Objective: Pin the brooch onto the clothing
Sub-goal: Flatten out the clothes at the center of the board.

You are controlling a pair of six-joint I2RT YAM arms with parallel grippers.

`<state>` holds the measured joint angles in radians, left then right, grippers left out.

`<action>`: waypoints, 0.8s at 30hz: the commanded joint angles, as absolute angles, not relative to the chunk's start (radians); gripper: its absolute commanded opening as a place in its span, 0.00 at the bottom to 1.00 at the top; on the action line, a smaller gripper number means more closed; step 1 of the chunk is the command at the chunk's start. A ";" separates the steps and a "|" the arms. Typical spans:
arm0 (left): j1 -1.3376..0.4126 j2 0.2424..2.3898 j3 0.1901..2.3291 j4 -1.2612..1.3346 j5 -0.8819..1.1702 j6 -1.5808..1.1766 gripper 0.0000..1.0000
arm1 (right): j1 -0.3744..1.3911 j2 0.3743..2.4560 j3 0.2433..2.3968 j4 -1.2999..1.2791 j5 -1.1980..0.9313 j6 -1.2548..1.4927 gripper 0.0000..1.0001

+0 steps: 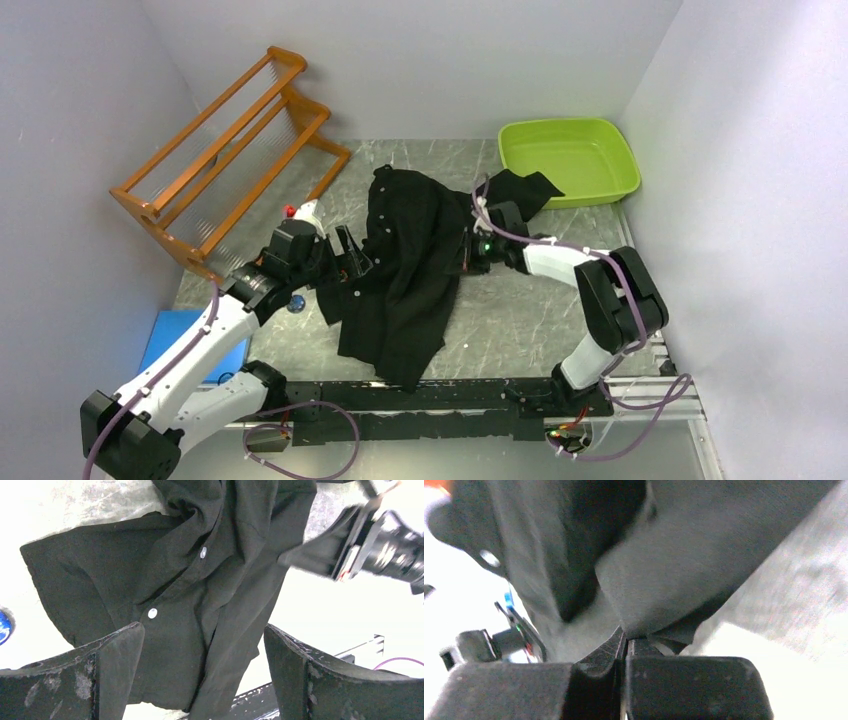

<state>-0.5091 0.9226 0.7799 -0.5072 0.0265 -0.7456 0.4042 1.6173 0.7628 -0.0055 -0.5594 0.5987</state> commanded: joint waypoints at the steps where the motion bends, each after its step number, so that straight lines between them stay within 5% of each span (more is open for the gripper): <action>1: -0.506 0.901 0.782 -0.525 0.004 -0.742 0.95 | 0.315 1.634 1.031 -0.038 -0.507 0.537 0.00; 6: -0.506 0.912 0.748 -0.492 0.026 -0.754 0.95 | 0.177 1.745 1.511 -0.257 -0.442 0.484 0.00; 7: -0.506 0.918 0.740 -0.475 0.032 -0.757 0.95 | 0.151 1.764 1.596 -0.294 -0.417 0.492 0.09; 10: -0.505 0.941 0.716 -0.438 0.053 -0.766 0.95 | 0.152 1.805 1.784 -0.383 -0.349 0.469 0.61; 13: -0.506 0.960 0.692 -0.411 0.068 -0.776 0.95 | 0.196 1.768 1.807 -0.443 -0.230 0.389 0.85; 24: -0.505 0.999 0.640 -0.382 0.074 -0.813 0.95 | 0.335 1.372 1.004 -0.258 -0.443 0.436 0.87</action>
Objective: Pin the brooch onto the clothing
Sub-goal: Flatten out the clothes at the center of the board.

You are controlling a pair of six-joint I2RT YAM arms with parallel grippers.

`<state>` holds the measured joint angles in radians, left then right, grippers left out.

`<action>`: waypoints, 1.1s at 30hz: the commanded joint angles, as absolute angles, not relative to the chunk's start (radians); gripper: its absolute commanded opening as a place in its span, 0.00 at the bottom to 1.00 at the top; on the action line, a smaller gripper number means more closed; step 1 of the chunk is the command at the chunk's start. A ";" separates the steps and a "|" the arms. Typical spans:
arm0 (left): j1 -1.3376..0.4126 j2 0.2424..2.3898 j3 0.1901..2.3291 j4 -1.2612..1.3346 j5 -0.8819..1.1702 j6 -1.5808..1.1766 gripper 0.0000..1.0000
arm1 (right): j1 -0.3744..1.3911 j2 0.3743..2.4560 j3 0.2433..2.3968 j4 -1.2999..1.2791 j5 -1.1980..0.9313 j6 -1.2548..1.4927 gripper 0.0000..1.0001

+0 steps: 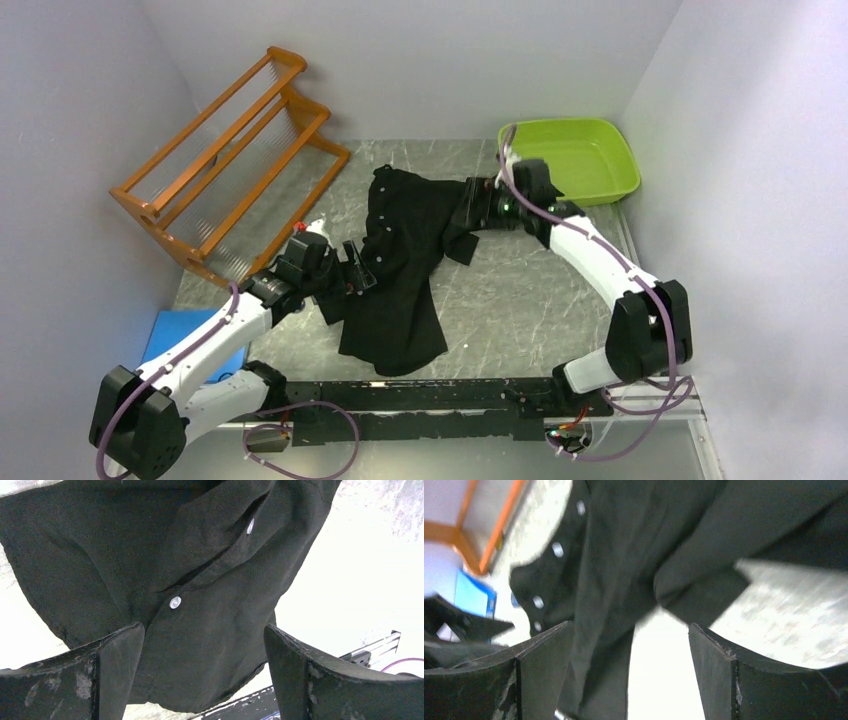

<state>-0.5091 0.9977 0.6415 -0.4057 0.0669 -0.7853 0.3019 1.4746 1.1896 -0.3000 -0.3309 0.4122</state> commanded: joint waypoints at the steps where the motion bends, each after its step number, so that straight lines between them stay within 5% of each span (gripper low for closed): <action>1: -0.505 0.996 0.638 -0.388 0.072 -0.816 0.95 | 0.347 1.351 0.949 -0.257 -0.475 0.450 0.85; 15: -0.503 0.975 0.598 -0.368 0.075 -0.843 0.95 | 0.524 1.299 0.541 -0.135 -0.633 0.645 0.55; 33: -0.503 0.950 0.609 -0.397 0.059 -0.836 0.95 | 0.684 1.561 0.481 0.092 -0.544 0.726 0.40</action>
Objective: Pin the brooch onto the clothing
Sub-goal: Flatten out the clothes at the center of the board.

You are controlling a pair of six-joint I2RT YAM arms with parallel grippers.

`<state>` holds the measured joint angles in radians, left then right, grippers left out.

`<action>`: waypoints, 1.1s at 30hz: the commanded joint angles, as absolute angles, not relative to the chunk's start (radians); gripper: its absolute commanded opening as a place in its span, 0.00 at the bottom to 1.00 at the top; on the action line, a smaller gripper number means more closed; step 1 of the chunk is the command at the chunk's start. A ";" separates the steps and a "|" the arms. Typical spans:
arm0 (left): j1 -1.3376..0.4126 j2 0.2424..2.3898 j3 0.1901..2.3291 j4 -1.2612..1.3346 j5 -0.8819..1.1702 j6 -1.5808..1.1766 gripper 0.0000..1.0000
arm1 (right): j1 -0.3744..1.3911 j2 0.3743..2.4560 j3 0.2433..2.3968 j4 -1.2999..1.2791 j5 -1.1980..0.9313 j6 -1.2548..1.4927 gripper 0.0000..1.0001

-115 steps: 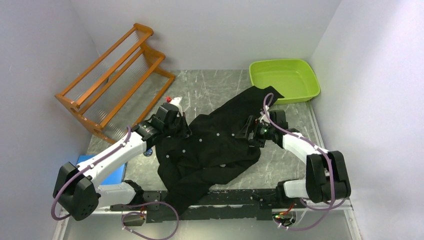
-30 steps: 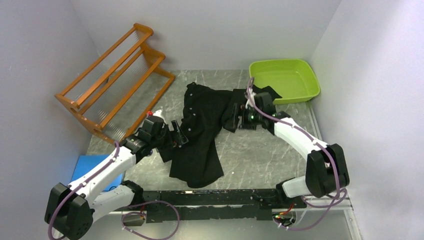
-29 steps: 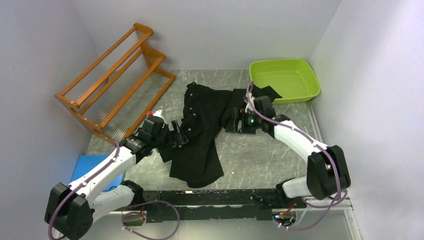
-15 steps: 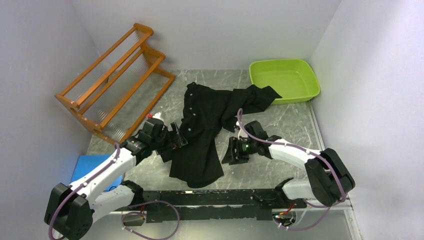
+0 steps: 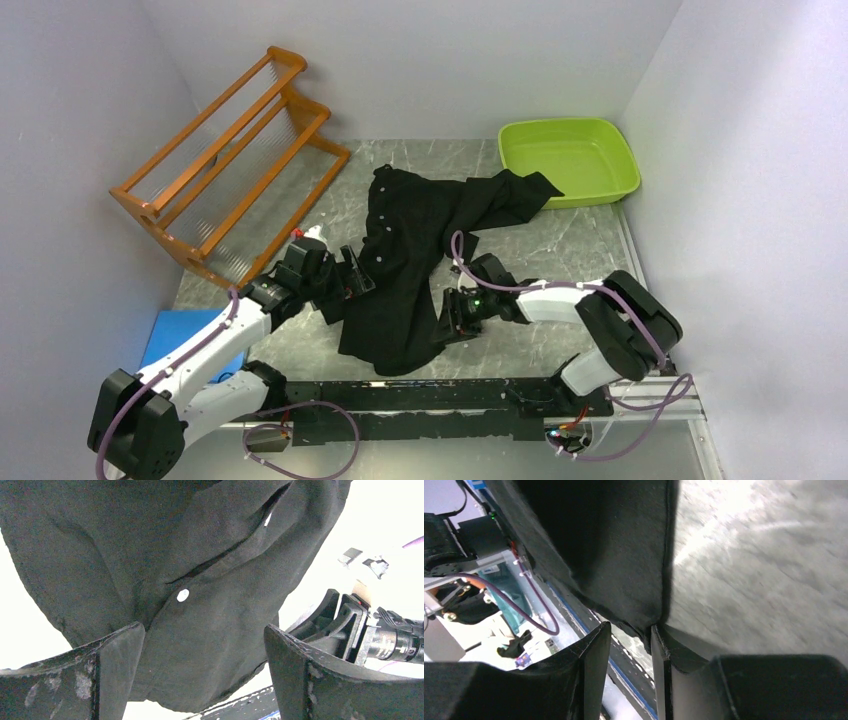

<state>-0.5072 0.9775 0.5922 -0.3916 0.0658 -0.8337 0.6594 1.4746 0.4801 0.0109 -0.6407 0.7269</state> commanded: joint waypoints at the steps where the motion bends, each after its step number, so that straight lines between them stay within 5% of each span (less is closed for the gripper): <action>1: -0.503 0.944 0.612 -0.402 0.057 -0.835 0.95 | 0.692 1.582 0.488 0.105 -0.536 0.732 0.39; 4: -0.503 0.925 0.623 -0.424 0.043 -0.831 0.95 | 0.702 1.648 0.514 0.155 -0.532 0.741 0.35; 9: -0.503 0.885 0.629 -0.444 0.027 -0.819 0.95 | 0.701 1.642 0.564 0.138 -0.495 0.718 0.00; 23: -0.501 0.905 0.583 -0.389 0.091 -0.838 0.95 | 0.414 1.037 0.733 -0.187 -0.428 0.567 0.00; 33: -0.522 1.033 0.519 -0.069 0.323 -0.844 0.88 | 0.394 0.945 0.909 -0.254 -0.395 0.551 0.00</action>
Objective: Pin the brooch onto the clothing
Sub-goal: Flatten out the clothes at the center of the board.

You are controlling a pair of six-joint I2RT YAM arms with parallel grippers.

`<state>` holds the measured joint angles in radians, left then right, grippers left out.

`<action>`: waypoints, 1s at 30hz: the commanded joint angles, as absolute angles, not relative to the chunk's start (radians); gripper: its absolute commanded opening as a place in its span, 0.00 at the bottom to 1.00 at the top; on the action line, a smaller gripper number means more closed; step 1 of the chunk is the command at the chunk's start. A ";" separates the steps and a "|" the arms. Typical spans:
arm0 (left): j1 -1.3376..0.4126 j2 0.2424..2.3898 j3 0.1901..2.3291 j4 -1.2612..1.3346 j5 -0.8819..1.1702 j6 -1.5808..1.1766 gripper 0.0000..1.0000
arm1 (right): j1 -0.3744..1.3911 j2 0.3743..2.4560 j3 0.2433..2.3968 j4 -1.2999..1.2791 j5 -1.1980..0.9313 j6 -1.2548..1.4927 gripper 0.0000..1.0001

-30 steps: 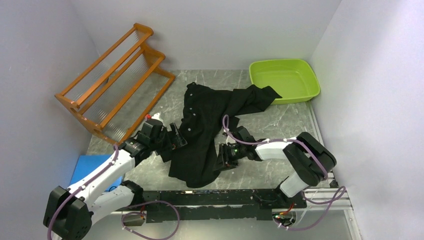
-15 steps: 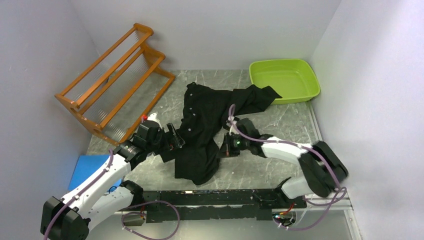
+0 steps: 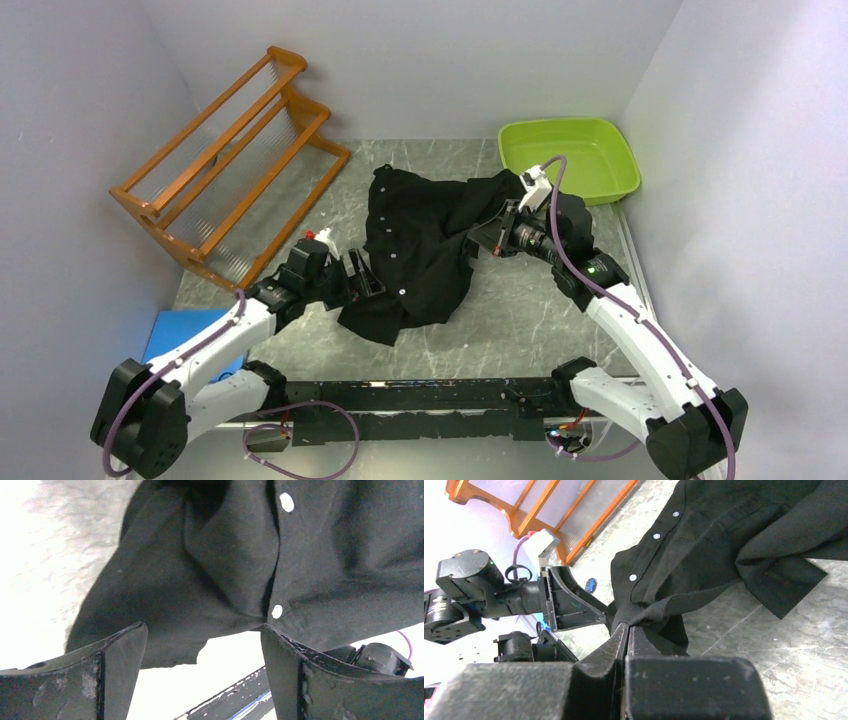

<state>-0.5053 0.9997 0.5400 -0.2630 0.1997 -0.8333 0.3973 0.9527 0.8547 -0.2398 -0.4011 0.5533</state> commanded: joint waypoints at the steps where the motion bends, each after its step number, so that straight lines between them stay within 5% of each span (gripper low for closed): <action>1: -0.534 1.043 0.516 -0.047 0.324 -0.850 0.87 | 0.394 0.946 0.916 -0.243 -0.396 0.556 0.00; 15: -0.692 1.045 0.446 0.221 0.261 -0.904 0.84 | 0.394 0.966 0.913 -0.190 -0.428 0.598 0.00; 25: -0.692 0.868 0.574 -0.600 -0.229 -1.032 0.91 | 0.391 0.982 1.007 -0.197 -0.398 0.571 0.00; 30: -0.689 0.868 0.553 -0.701 -0.256 -1.065 0.87 | 0.391 0.979 0.983 -0.205 -0.400 0.571 0.00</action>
<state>-0.6888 0.8604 0.5503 -0.5083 -0.1589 -1.0119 0.3962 0.9855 0.9665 -0.2382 -0.4107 0.5835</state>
